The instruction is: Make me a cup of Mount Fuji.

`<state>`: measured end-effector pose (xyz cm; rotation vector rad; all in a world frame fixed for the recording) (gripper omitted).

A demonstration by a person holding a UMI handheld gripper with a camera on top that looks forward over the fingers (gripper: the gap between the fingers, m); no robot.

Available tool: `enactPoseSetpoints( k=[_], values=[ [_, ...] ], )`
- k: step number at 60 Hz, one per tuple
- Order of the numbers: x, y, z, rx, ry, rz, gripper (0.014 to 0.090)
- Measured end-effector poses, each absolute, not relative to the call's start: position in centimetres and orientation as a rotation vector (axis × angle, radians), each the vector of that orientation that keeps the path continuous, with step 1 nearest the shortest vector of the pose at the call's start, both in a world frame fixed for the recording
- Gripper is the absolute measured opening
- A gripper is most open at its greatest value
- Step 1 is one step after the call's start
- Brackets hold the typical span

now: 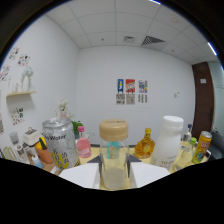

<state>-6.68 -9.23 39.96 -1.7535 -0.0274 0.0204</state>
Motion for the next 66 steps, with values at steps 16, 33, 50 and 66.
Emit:
enactPoseSetpoints(
  k=[16, 33, 50, 66],
  values=[
    [-7.7, -13.8, 43.7, -1.684, -0.052, 0.081, 0.0377],
    [-7.9, -21.2, 36.1, -1.693, -0.011, 0.112, 0.0376],
    [-7.8, -23.3, 18.8, -1.887, 0.010, 0.091, 0.0376],
    [-8.1, -23.6, 11.7, -1.948, 0.074, 0.196, 0.0377]
  ],
)
